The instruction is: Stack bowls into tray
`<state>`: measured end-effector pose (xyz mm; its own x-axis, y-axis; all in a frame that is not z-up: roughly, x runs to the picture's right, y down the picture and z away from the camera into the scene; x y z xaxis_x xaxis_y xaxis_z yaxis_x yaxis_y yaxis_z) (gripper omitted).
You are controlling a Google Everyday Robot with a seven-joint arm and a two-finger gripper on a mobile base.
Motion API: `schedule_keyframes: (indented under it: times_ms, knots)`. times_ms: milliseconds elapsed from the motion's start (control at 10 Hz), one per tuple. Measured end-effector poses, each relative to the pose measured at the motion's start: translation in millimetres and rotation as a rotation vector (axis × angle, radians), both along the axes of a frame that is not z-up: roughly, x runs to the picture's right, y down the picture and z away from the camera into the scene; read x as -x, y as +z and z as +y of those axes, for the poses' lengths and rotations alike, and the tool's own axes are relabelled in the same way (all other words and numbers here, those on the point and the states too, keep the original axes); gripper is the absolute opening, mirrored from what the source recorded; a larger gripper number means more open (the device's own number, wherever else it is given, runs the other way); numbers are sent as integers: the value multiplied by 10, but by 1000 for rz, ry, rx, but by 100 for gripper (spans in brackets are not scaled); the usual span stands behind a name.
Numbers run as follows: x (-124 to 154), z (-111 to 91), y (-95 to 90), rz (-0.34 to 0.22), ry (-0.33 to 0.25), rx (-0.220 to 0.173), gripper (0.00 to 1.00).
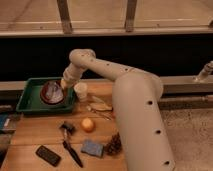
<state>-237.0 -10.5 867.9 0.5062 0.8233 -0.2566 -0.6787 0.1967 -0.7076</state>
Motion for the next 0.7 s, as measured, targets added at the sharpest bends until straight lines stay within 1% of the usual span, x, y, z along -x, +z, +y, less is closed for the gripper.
schedule_keyframes:
  times_ms: [100, 300, 700]
  knots:
    - [-50, 7, 103, 19, 16, 12, 0]
    - [-79, 16, 215, 34, 30, 24, 0]
    - [-28, -9, 338, 46, 41, 34, 0]
